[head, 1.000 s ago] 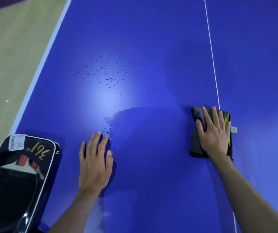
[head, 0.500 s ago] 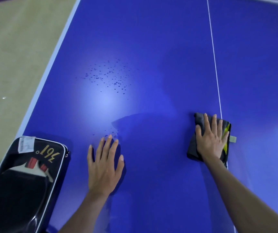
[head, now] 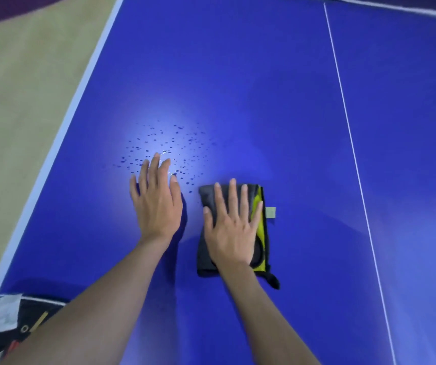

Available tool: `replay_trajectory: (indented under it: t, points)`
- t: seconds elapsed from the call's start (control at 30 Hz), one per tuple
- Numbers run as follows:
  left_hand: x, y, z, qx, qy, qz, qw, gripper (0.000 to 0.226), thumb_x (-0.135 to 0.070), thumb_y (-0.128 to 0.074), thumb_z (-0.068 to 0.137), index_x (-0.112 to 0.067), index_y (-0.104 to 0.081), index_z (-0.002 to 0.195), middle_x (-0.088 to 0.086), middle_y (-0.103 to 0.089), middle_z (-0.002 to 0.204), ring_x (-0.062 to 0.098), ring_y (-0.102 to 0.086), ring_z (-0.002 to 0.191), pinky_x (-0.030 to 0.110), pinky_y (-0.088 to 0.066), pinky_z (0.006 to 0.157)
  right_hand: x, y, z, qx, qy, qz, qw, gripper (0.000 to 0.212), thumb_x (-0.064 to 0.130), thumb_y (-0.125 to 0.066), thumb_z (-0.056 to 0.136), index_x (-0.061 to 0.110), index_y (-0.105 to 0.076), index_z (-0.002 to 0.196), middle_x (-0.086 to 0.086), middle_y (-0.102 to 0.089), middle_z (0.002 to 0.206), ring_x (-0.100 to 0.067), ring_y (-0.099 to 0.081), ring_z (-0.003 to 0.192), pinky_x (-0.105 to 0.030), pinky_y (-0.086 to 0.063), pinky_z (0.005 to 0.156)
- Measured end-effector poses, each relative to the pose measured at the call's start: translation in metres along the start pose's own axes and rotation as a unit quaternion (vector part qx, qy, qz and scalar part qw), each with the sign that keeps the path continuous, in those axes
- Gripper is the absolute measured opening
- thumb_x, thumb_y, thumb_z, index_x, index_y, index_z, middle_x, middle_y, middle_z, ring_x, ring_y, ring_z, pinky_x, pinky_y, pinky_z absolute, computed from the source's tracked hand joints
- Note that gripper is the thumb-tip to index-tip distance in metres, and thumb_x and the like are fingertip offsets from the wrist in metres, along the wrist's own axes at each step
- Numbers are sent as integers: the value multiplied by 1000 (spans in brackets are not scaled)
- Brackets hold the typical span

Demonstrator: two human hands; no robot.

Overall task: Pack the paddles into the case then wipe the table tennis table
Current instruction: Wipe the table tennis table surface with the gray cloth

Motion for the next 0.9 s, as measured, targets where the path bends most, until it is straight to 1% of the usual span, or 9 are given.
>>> replay_trajectory:
  t: [0.13, 0.27, 0.33, 0.47, 0.57, 0.67, 0.77, 0.83, 0.9]
  points:
    - [-2, -9, 0, 3, -10, 24, 1000, 36, -25, -36, 110, -18, -46, 144, 3, -37, 164, 27, -27, 155, 54, -18, 124, 4, -4, 4, 16, 5, 12, 1000, 58, 56, -31, 106, 39, -27, 162, 4, -15, 173, -20, -7, 160, -59, -11, 126]
    - [-2, -10, 2, 24, -5, 61, 998, 44, -34, -27, 110, -18, -46, 147, 4, -35, 165, 28, -27, 155, 56, -16, 124, -11, 6, 16, 19, 45, 40, 998, 58, 58, -41, 102, 41, -37, 157, 3, -23, 171, -19, -14, 159, -55, -16, 126]
    - [-3, -11, 2, 33, -4, 69, 997, 47, -37, -25, 109, -17, -46, 147, 4, -33, 166, 28, -26, 155, 56, -16, 124, -35, 12, 30, 14, 47, 38, 998, 58, 58, -43, 101, 41, -38, 157, 4, -23, 171, -18, -15, 159, -53, -17, 126]
    - [-3, -10, 3, 47, 8, 74, 996, 49, -38, -25, 108, -17, -45, 147, 4, -31, 167, 28, -25, 155, 57, -16, 125, -118, 28, 61, -8, 2, 13, 1000, 60, 58, -43, 102, 41, -34, 159, 4, -22, 171, -21, -17, 159, -53, -17, 127]
    - [-4, -10, 3, 54, 12, 73, 996, 50, -39, -25, 108, -16, -44, 148, 4, -29, 168, 26, -23, 156, 57, -14, 126, -187, 42, 70, -25, -35, 9, 999, 61, 57, -44, 101, 40, -36, 159, 4, -26, 170, -25, -23, 157, -56, -20, 125]
    - [-3, -10, 3, 59, 15, 72, 996, 50, -40, -25, 108, -16, -43, 148, 4, -28, 168, 26, -23, 156, 57, -13, 126, -245, 56, 71, -17, -75, 4, 997, 61, 58, -39, 100, 40, -36, 159, 5, -25, 170, -24, -21, 158, -57, -21, 125]
    - [-4, -11, 4, 62, 15, 76, 995, 51, -40, -25, 108, -16, -43, 148, 5, -28, 168, 26, -23, 156, 57, -13, 126, -269, 61, 73, 9, -88, 4, 996, 62, 58, -36, 100, 42, -31, 160, 7, -19, 172, -21, -16, 159, -56, -17, 126]
    - [-4, -11, 4, 61, 11, 79, 995, 51, -40, -25, 108, -15, -44, 148, 6, -29, 168, 27, -23, 156, 58, -13, 126, -267, 58, 73, 14, -106, -14, 994, 63, 59, -33, 100, 43, -27, 161, 6, -17, 172, -22, -13, 159, -56, -14, 127]
    - [-5, -11, 4, 62, 5, 86, 994, 52, -39, -24, 108, -15, -44, 149, 6, -29, 168, 27, -23, 156, 58, -13, 126, -254, 52, 74, 17, -150, -16, 988, 65, 62, -30, 100, 44, -22, 162, 4, -14, 173, -21, -9, 160, -56, -9, 128]
Point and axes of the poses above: each hand's wrist, its own z-axis towards the middle knuckle, its own y-axis out of the back of the hand, x = y × z, the point moved 6 cm from there along z, towards the middle knuckle
